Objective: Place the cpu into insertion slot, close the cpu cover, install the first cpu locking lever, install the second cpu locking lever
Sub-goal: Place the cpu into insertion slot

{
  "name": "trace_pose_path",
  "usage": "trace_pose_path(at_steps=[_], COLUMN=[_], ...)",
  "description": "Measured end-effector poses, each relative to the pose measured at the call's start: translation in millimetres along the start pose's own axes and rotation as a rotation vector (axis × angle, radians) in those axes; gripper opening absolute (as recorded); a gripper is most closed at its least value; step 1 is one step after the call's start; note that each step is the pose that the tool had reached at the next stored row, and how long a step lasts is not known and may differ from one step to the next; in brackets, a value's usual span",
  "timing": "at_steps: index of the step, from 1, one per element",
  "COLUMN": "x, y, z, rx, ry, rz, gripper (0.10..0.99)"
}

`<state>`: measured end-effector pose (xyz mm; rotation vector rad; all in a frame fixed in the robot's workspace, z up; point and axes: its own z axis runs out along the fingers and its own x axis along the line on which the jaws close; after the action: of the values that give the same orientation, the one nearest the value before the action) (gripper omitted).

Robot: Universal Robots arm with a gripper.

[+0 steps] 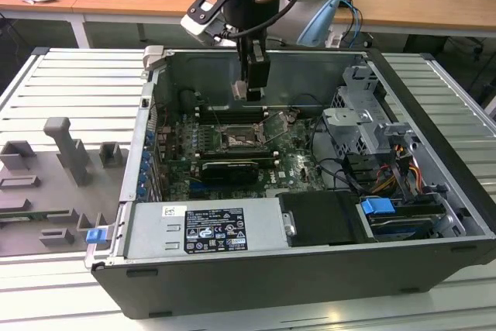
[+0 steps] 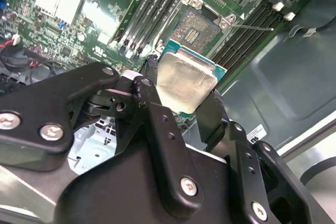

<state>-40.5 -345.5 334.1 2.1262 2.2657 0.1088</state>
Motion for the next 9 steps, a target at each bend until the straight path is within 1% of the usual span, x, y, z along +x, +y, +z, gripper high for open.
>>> trace_pose_path(at_steps=[2,3,9], x=[-0.1,-0.1,-0.1], y=[-0.1,-0.3,-1.1], z=[1.3,3.2,13.3], rx=[0.005,0.006,0.008], ry=[-0.0004,-0.0009,-0.0023], rz=[0.013,0.018,0.041], gripper=[0.533,0.533,0.533])
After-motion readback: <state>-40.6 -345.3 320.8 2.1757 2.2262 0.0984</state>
